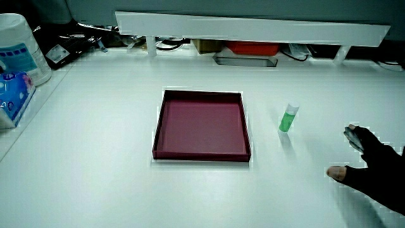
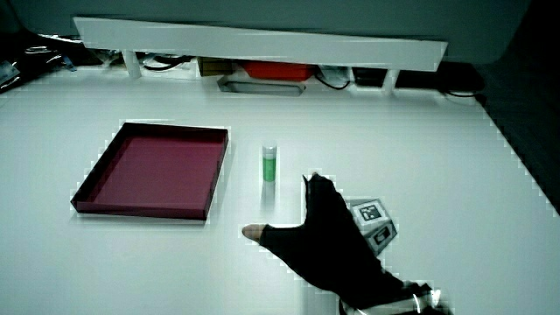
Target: Pick glue stick
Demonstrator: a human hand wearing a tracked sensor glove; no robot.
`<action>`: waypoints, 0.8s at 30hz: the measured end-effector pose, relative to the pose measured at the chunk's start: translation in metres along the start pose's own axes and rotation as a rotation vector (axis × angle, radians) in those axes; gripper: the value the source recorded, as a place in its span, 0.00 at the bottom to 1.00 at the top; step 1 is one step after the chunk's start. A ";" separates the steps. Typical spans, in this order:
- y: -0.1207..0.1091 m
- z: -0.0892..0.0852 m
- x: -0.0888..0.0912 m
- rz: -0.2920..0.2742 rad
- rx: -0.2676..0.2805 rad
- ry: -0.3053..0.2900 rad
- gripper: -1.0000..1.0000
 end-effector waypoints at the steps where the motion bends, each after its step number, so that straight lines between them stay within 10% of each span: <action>1: 0.003 0.001 0.002 0.005 0.001 -0.005 0.50; 24: 0.084 -0.005 0.007 -0.214 0.015 0.106 0.50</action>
